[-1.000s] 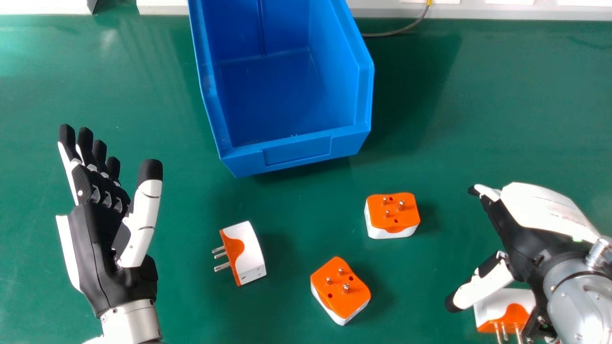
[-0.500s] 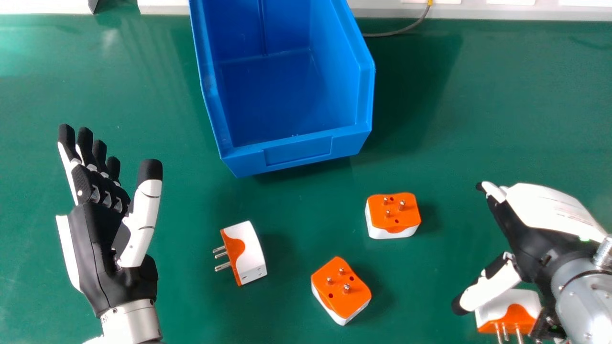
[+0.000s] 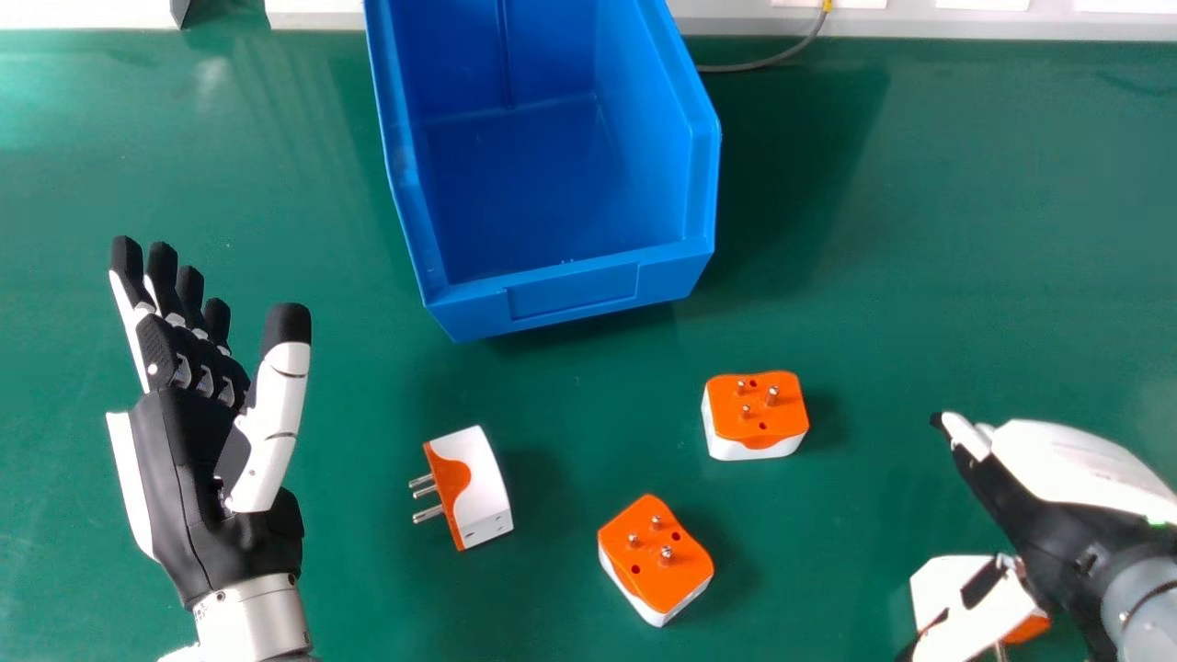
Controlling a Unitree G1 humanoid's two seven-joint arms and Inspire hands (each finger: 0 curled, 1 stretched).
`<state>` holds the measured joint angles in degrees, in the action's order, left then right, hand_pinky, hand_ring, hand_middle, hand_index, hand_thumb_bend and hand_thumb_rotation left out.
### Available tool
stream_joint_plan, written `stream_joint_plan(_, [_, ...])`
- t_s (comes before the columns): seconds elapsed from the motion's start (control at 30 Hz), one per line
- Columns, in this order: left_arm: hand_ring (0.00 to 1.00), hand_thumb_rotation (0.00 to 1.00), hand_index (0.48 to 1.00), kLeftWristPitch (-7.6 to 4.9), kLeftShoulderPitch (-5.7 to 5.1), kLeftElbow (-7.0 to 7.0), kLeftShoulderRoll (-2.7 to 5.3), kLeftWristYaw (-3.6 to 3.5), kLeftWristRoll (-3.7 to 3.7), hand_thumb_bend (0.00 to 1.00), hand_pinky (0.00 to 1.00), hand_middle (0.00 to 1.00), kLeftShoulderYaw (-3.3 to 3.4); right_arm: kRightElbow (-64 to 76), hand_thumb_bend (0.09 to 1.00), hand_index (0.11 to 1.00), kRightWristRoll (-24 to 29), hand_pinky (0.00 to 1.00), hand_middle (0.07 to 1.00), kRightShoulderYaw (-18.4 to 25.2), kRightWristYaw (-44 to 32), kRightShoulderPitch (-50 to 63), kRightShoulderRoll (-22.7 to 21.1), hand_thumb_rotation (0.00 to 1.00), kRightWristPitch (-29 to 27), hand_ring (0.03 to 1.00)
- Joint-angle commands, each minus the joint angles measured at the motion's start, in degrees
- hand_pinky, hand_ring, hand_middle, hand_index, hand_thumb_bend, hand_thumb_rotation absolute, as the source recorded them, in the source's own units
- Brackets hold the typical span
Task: Pick all objects and put in blue box
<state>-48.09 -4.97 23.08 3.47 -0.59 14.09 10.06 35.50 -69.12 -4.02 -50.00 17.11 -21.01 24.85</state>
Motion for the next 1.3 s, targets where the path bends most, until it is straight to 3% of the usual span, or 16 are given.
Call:
stream_joint_plan(0.0, [1.00, 0.38, 1.000, -0.66, -0.47, -1.39, 2.17, -0.10, -0.03, 0.64, 1.00, 1.00, -0.13, 1.8, 0.997, 0.991, 0.2, 0.90, 0.994, 1.2, -0.1, 1.1, -0.9, 0.26, -0.2, 0.990])
stream_joint_plan(0.13, [1.00, 0.39, 1.000, -0.58, -0.71, -1.45, 2.22, -0.48, 0.49, 0.64, 1.00, 1.00, -0.16, 1.9, 0.998, 0.993, 0.1, 0.92, 0.995, 1.5, 0.1, 2.6, -0.7, 0.26, -0.1, 0.992])
stream_joint_plan(0.2, [1.00, 0.39, 1.000, -0.58, -0.90, -1.50, 2.13, -1.08, 1.04, 0.64, 1.00, 1.00, -0.29, 1.8, 0.998, 0.993, -0.2, 0.92, 0.995, 1.5, 0.1, 3.2, -0.5, 0.26, 0.0, 0.992])
stream_joint_plan(0.37, [1.00, 0.38, 1.000, -0.75, -1.17, -1.43, 2.03, -1.11, 0.75, 0.63, 1.00, 1.00, -0.17, 1.3, 0.999, 0.996, -1.2, 0.95, 0.997, 1.5, 0.4, 3.9, 0.2, 0.26, 0.8, 0.995])
stream_joint_plan(0.47, [1.00, 0.38, 1.000, -0.19, -1.34, -1.80, 1.97, -1.73, 1.79, 0.63, 1.00, 1.00, -0.32, 1.0, 1.000, 0.997, -1.4, 0.96, 0.998, 1.4, 0.7, 4.2, 0.5, 0.26, 1.4, 0.996])
stream_joint_plan(0.5, [1.00, 0.38, 1.000, -0.20, -1.36, -1.80, 1.86, -1.86, 1.83, 0.63, 1.00, 1.00, -0.32, 0.9, 1.000, 0.997, -1.8, 0.96, 0.998, 1.3, 0.9, 4.2, 0.6, 0.26, 1.6, 0.996])
stream_joint_plan(0.77, [1.00, 0.37, 1.000, 0.05, -1.45, -2.11, 1.89, -1.63, 1.27, 0.63, 1.00, 1.00, -0.07, -1.6, 1.000, 0.999, -2.5, 0.97, 0.999, 1.0, 3.5, 3.4, 1.3, 0.25, 2.8, 0.998])
stream_joint_plan(0.9, [1.00, 0.37, 1.000, 0.17, -1.34, -2.12, 1.83, -1.83, 1.54, 0.62, 1.00, 1.00, -0.05, -2.9, 0.998, 0.999, -3.2, 0.98, 0.999, 0.4, 5.3, 3.0, 1.6, 0.25, 2.9, 0.999])
stream_joint_plan(1.0, [1.00, 0.38, 1.000, 0.28, -1.36, -2.12, 1.76, -1.52, 1.12, 0.62, 1.00, 1.00, 0.07, -4.6, 0.995, 0.999, -3.7, 0.98, 1.000, -0.6, 7.2, 2.5, 2.2, 0.25, 3.1, 0.999])
stream_joint_plan(1.27, [1.00, 0.38, 1.000, 0.14, -1.42, -2.37, 1.66, -1.67, 1.15, 0.62, 1.00, 1.00, 0.25, -9.1, 0.990, 1.000, -5.0, 0.96, 1.000, -3.4, 9.4, 0.7, 2.7, 0.24, 3.4, 1.000])
